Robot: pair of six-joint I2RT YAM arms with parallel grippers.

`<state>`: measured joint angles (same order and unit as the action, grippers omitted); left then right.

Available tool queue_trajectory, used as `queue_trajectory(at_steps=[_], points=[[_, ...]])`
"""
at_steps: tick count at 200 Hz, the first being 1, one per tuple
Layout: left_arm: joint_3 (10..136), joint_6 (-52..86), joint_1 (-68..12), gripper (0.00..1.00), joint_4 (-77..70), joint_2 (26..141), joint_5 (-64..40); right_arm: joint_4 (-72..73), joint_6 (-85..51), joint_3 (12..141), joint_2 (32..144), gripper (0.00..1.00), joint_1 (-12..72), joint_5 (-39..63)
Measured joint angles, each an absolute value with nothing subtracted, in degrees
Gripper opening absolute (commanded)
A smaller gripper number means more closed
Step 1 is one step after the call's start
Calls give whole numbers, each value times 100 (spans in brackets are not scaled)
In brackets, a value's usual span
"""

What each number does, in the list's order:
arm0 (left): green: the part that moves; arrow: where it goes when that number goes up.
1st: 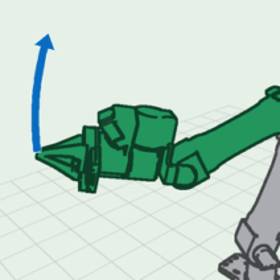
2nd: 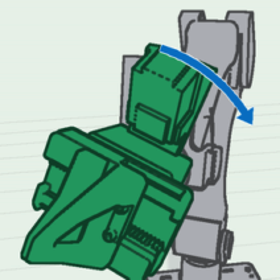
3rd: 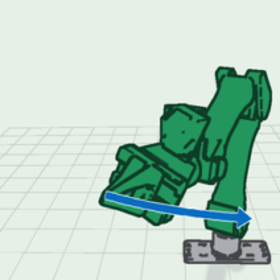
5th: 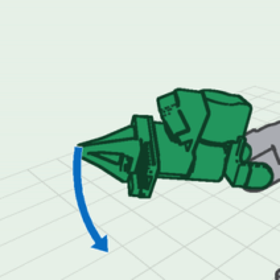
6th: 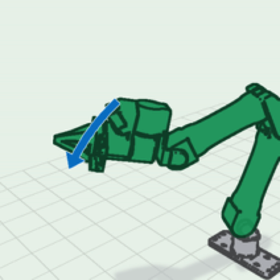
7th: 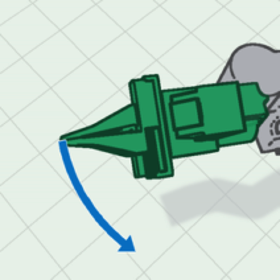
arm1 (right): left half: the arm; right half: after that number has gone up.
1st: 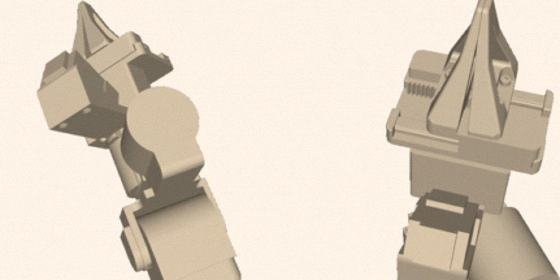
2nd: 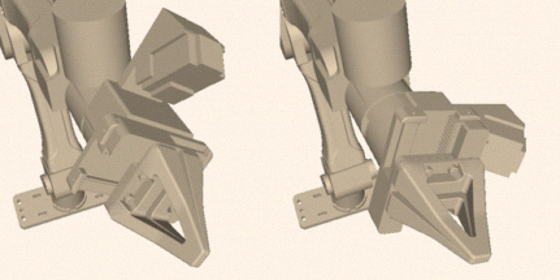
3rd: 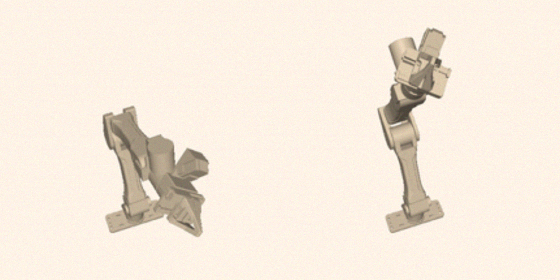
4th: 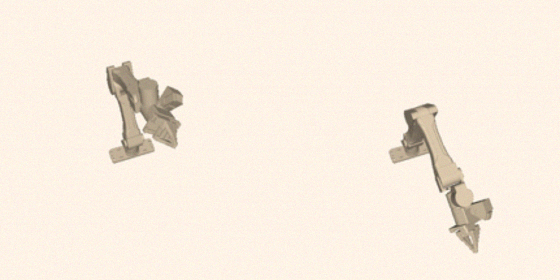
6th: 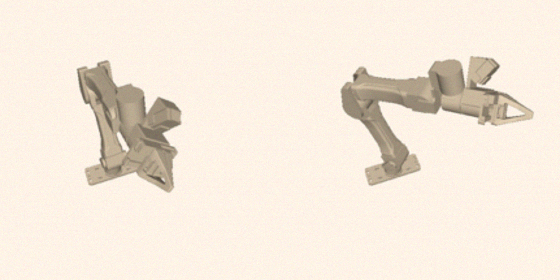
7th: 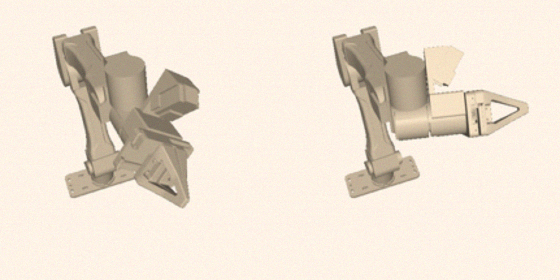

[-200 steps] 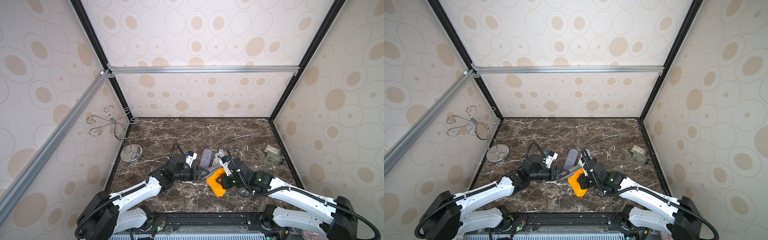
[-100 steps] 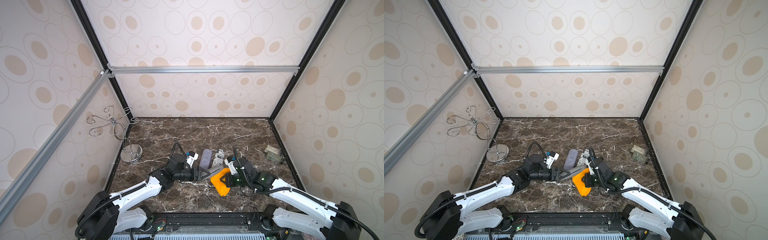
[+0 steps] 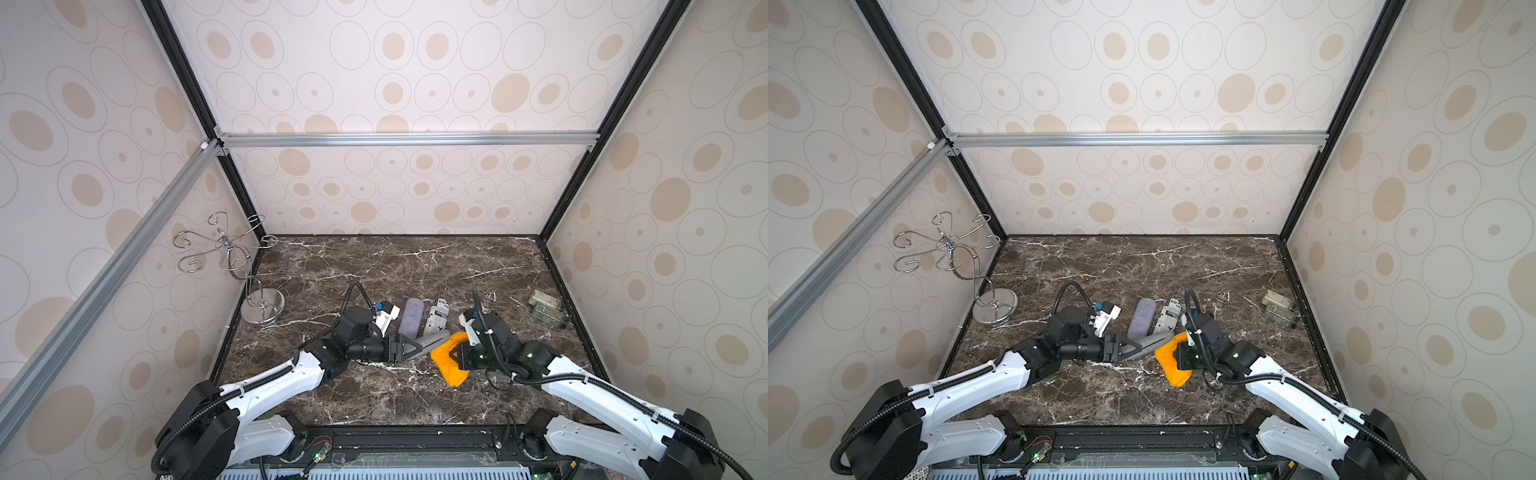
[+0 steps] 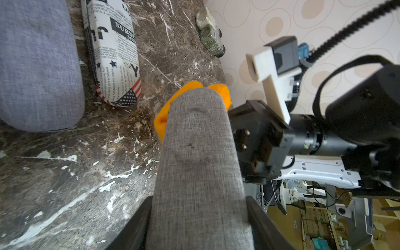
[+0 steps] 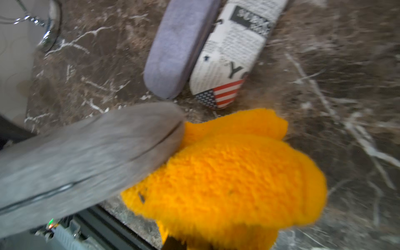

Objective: Wipe the eyeglass case
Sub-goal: Wipe the dirt from the eyeglass case.

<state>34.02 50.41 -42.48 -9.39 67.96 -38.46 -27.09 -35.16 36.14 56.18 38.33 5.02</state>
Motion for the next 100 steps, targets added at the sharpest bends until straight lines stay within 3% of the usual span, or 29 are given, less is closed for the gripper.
queue_trajectory(at_steps=[26, 70, 100], points=[[3402, 4967, -4248, 31, -937, 6799, -3905, -2794, -3380, 3634, 5590, 0, 3903, 770], [3409, 4810, -4278, 31, -982, 6882, -3909, -2582, -3317, 3837, 5688, 0, 5013, 926], [3474, 4591, -4285, 31, -897, 6895, -3835, -2578, -3363, 3837, 5710, 0, 5092, 674]])
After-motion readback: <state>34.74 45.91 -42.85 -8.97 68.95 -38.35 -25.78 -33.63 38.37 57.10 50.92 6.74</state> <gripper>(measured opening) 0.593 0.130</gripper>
